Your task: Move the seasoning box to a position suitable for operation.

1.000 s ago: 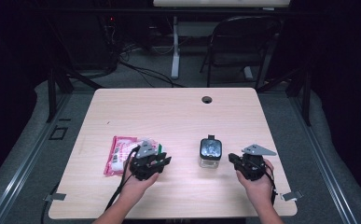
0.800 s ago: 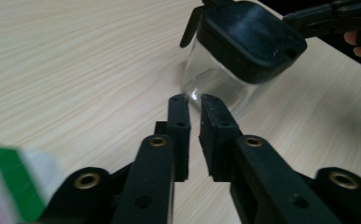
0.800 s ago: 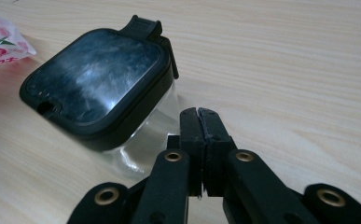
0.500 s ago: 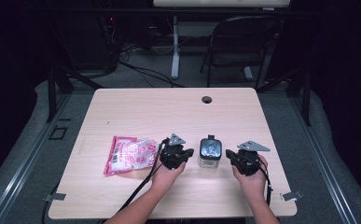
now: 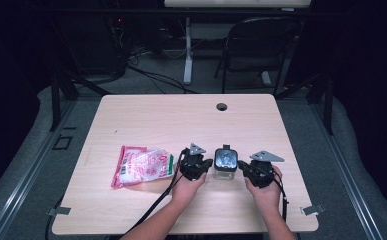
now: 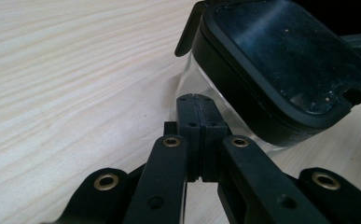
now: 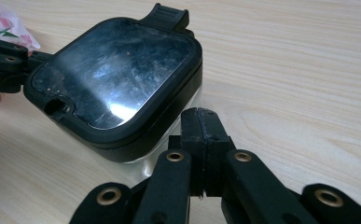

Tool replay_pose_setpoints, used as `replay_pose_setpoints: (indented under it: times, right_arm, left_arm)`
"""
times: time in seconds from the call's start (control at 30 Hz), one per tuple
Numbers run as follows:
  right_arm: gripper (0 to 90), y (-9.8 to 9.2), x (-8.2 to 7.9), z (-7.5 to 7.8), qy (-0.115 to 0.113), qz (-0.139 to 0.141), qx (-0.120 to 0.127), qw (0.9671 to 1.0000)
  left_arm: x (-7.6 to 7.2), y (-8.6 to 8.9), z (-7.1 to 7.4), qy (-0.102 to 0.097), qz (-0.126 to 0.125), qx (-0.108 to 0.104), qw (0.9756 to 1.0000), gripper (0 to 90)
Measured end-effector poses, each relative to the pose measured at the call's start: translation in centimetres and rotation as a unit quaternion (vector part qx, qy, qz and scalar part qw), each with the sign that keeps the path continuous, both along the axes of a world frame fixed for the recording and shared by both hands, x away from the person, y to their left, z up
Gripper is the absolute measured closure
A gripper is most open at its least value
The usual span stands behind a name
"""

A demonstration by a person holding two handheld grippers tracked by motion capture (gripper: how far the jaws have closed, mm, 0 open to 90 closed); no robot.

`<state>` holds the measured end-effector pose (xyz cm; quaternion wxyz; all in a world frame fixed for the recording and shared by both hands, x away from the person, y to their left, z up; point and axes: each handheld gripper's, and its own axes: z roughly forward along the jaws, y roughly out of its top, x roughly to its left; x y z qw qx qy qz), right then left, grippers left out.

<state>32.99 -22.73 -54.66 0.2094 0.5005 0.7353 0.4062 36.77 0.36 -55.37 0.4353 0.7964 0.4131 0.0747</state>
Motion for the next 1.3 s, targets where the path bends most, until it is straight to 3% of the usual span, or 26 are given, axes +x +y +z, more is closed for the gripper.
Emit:
replay_pose_setpoints:
  times: [0.23, 0.53, 0.8, 0.9, 1.0, 1.03, 1.1, 1.13, 1.17, 1.27, 1.3]
  right_arm:
    - [90.0, 0.1, 0.0, 0.0, 0.002, 0.001, 0.005, 1.0000]
    - [90.0, 0.0, -0.3, 0.1, 0.009, 0.010, 0.003, 0.9999]
    - [90.0, 0.5, -2.1, 0.8, 0.029, 0.022, -0.024, 0.9990]
    - [90.0, 1.0, -3.2, 0.8, 0.031, 0.022, -0.021, 0.9990]
    - [90.0, 1.6, -4.2, 0.9, 0.035, 0.037, -0.019, 0.9985]
    - [90.0, 2.0, -4.9, 0.9, 0.039, 0.065, -0.016, 0.9970]
    - [90.0, 2.1, -5.1, 0.8, 0.039, 0.081, -0.008, 0.9959]
    - [90.0, 2.3, -5.4, 0.9, 0.033, 0.108, 0.004, 0.9936]
    - [90.0, 2.0, -5.5, 1.2, 0.018, 0.111, -0.013, 0.9936]
    - [90.0, 1.4, -4.9, 1.4, 0.017, 0.091, -0.009, 0.9956]
    - [90.0, 0.8, -3.9, 1.6, 0.015, 0.074, 0.003, 0.9972]
  left_arm:
    - [0.1, -0.3, -0.2, 0.002, 0.008, -0.001, 1.0000, 90.0]
    - [-0.3, -0.5, 0.1, -0.003, 0.001, 0.016, 0.9999, 90.0]
    - [-2.4, 0.0, 0.9, -0.022, -0.016, 0.026, 0.9993, 90.0]
    - [-2.9, 0.5, 0.9, -0.016, -0.016, 0.021, 0.9995, 90.0]
    - [-3.3, 1.0, 1.0, -0.027, -0.021, 0.036, 0.9988, 90.0]
    - [-3.5, 1.4, 1.1, -0.030, -0.018, 0.045, 0.9984, 90.0]
    - [-4.2, 2.1, 1.6, -0.038, -0.007, 0.057, 0.9976, 90.0]
    - [-4.6, 2.5, 2.0, -0.045, -0.003, 0.061, 0.9971, 90.0]
    - [-5.1, 2.8, 2.2, -0.053, -0.001, 0.066, 0.9964, 90.0]
    - [-5.9, 3.8, 2.3, -0.038, -0.002, 0.060, 0.9975, 90.0]
    - [-6.2, 4.3, 2.0, -0.023, -0.002, 0.044, 0.9988, 90.0]
